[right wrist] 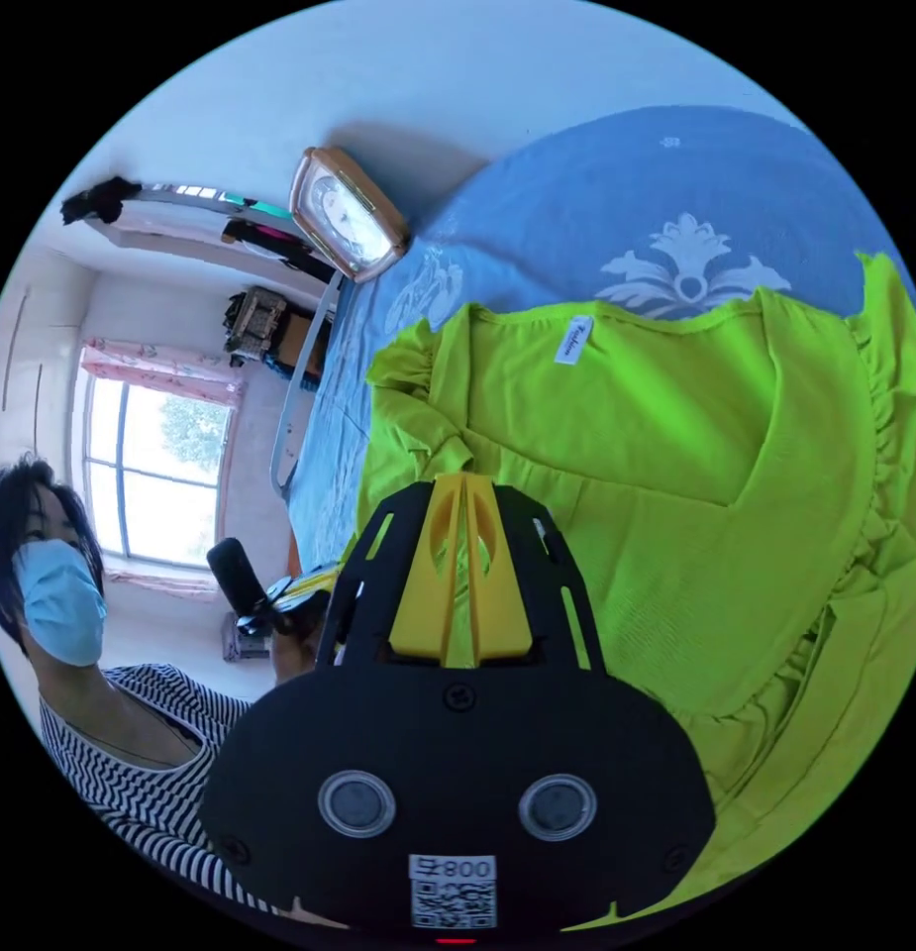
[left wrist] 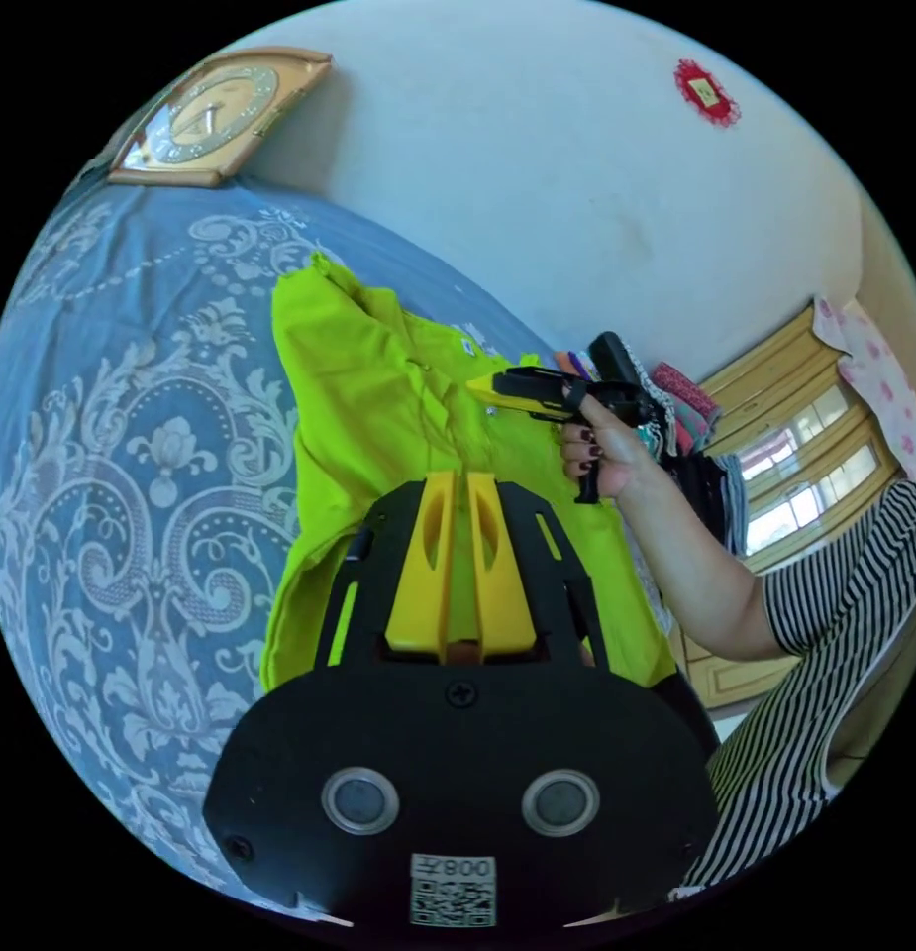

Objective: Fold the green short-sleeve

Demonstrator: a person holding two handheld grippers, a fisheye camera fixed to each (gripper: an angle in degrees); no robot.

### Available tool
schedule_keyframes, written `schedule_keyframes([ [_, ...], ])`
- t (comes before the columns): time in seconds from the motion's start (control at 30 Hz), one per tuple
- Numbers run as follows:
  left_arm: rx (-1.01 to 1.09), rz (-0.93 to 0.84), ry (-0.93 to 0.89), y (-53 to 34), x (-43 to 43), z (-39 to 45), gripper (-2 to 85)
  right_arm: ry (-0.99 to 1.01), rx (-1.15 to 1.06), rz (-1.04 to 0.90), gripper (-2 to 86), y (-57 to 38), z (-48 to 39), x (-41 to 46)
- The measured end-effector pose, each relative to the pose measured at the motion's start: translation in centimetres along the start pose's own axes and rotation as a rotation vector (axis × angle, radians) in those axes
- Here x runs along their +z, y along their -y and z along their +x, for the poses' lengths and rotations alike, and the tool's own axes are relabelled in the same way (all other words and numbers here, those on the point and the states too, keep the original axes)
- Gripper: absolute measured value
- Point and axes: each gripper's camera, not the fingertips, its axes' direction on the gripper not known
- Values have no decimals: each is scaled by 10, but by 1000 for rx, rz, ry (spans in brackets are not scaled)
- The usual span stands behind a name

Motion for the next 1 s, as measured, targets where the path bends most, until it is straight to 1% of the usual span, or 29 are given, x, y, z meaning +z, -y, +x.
schedule_keyframes([
  [0.03,-10,-14,39,1,1,-3,16,-12,-13,5,1,1,-7,-1],
  [0.13,-34,-87,77,2,8,-13,10,-57,-125,-2,1,11,-53,2],
  [0.2,-54,-114,57,1,11,-20,7,-89,-231,-29,1,24,-94,17],
  [0.33,-82,-99,19,-4,4,-32,4,-166,-378,-103,1,47,-151,53],
  [0.4,-92,-97,0,-5,1,-38,3,-278,-447,-120,1,61,-180,76],
  [0.5,-102,-90,-15,-8,-3,-45,2,-418,-475,-158,0,76,-196,102],
  [0.57,-108,-85,-20,-10,-6,-48,2,-451,-470,-199,0,82,-198,114],
  [0.8,-154,-39,-57,-21,-24,-66,2,-393,-447,-172,0,81,-213,87],
  [0.9,-165,-6,-33,-25,-36,-70,2,-370,-472,-118,1,67,-226,58],
  [1.0,-174,-12,-15,-28,-41,-73,2,-352,-487,-85,1,53,-233,36],
])
